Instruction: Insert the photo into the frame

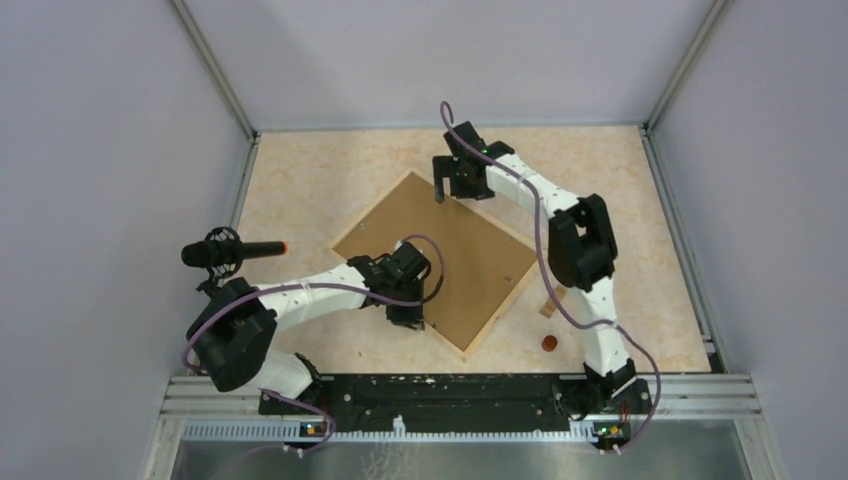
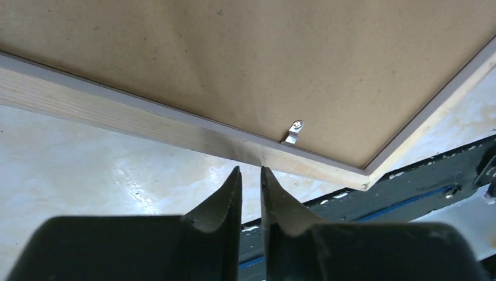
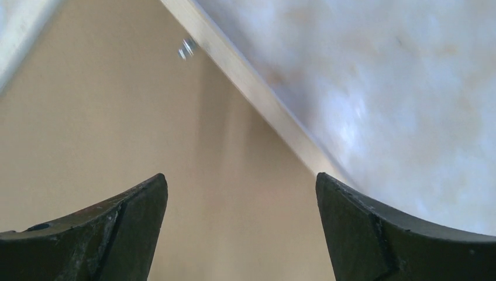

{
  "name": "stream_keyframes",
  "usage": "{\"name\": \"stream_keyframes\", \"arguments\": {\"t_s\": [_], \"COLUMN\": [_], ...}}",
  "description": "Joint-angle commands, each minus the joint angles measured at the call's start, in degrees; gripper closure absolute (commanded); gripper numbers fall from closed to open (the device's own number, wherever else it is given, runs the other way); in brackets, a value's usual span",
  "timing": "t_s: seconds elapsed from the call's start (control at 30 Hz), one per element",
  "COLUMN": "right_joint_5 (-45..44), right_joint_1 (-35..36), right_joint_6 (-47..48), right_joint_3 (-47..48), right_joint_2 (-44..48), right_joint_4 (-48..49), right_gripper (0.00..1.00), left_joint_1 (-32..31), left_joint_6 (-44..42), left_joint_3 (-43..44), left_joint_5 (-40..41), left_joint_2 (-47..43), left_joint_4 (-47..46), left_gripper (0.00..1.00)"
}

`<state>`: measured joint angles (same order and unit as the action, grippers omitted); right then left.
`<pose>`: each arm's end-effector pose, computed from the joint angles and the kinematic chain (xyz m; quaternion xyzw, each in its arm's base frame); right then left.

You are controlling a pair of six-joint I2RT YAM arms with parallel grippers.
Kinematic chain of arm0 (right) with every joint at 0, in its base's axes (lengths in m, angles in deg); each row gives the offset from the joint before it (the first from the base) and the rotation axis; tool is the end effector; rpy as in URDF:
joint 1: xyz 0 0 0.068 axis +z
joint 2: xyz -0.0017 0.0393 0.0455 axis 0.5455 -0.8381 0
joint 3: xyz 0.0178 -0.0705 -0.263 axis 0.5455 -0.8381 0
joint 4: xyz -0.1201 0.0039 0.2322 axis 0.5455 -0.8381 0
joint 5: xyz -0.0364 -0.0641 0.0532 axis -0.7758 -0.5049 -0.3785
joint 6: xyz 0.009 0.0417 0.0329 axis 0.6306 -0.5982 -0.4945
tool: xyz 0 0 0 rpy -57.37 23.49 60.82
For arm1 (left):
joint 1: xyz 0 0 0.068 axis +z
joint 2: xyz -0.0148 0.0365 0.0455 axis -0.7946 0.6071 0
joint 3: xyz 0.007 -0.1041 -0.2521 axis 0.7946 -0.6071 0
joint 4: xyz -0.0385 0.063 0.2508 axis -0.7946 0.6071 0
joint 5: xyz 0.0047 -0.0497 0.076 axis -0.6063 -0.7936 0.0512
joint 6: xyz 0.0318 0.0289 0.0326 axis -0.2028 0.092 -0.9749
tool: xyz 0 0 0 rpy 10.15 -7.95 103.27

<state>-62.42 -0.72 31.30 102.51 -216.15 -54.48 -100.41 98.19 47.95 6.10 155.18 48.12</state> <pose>0.4306 0.2691 0.2185 -0.0757 0.9523 0.0984 0.2789 0.1701 -0.1933 0.1738 0.0215 0.9804 -0.1753 0.0875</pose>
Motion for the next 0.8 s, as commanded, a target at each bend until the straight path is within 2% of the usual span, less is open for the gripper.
{"name": "stream_keyframes", "arguments": {"t_s": [0.0,0.13,0.17,0.23,0.33,0.47,0.63,0.77], "right_joint_5": [-10.2,-13.4,-14.1,-13.3,-10.9,-10.8,-11.4,-9.4], "right_joint_1": [0.8,-0.1,-0.1,-0.1,-0.1,-0.2,-1.0,-2.5], "right_joint_6": [-7.9,-18.3,-21.3,-27.3,-34.2,-40.7,-40.3,-39.8], "right_joint_3": [-14.3,-35.3,-39.1,-45.7,-54.1,-63.5,-66.1,-67.5], "right_joint_2": [18.1,33.0,35.7,40.3,45.2,49.1,47.1,44.5], "right_joint_4": [-4.1,1.1,1.4,2.1,5.1,11.3,14.6,16.8], "right_gripper": [0.06,0.06,0.06,0.07,0.09,0.12,0.16,0.26], "left_joint_1": [0.2,1.7,2.2,4.2,9.3,20.0,24.7,31.3], "left_joint_6": [-6.9,-14.0,-15.6,-18.7,-21.7,-18.1,-19.9,-20.2], "left_joint_3": [4.2,8.3,9.3,12.0,16.6,24.3,35.0,42.1], "left_joint_5": [0.8,6.9,9.4,13.2,18.0,22.6,26.9,22.9], "left_joint_2": [-3.4,-7.5,-8.0,-8.2,-6.5,0.9,16.5,26.3], "left_joint_4": [0.6,2.0,2.1,2.1,0.8,-0.5,-1.7,-2.4], "left_gripper": [0.68,0.21,0.12,0.04,0.01,0.01,0.02,0.01]}}
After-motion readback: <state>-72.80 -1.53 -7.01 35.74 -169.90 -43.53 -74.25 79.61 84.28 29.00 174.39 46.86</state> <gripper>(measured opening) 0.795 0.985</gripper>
